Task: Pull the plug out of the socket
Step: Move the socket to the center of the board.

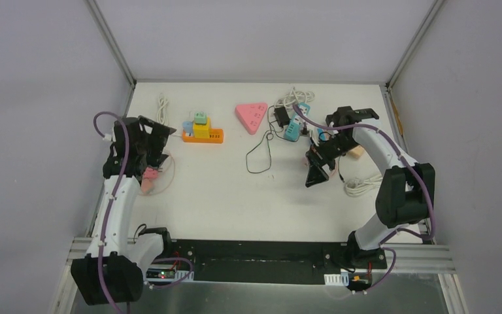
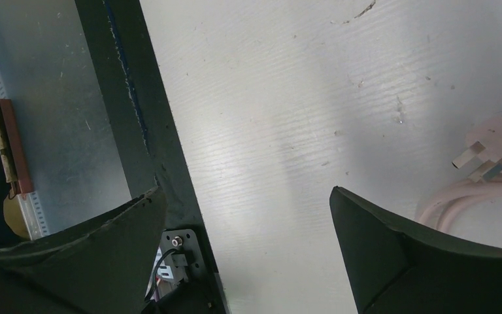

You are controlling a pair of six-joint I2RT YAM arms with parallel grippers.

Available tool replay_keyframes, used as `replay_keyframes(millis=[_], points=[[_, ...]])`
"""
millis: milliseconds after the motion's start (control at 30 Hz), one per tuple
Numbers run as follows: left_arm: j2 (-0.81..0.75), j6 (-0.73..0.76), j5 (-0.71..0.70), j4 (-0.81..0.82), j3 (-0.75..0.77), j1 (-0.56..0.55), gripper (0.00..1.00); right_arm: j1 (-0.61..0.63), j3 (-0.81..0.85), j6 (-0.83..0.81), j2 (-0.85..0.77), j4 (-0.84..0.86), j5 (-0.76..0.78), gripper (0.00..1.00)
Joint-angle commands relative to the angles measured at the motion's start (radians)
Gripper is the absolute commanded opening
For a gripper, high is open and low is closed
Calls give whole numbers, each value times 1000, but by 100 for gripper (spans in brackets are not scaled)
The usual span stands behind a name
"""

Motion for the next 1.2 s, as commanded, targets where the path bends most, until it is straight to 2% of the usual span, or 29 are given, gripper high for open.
replay_keyframes(millis=[0, 167, 333, 433, 600, 667, 867, 1067, 1167], points=[[103, 248, 304, 7, 137, -7, 99, -30, 44, -13, -49, -18, 10, 100], [166, 435, 474, 8, 227, -81, 99, -117, 5, -54, -85, -18, -16, 100], [184, 590, 450, 9, 244, -207, 99, -268, -31, -101, -124, -18, -85, 100], [187, 606, 452, 15, 242, -212, 99, -310, -44, -123, -150, -17, -108, 100], [175, 598, 481, 32, 230, -222, 99, -312, -49, -150, -166, -18, -143, 100], [143, 616, 463, 26, 217, -252, 99, -311, -44, -143, -170, -18, -150, 100], [8, 694, 252, -66, 174, -386, 99, -311, -56, -21, -219, 58, -184, 100], [-50, 690, 245, -96, 128, -403, 99, -311, -49, 57, -254, 119, -188, 100], [-76, 693, 251, -105, 122, -403, 99, -314, -39, 168, -289, 217, -156, 100]])
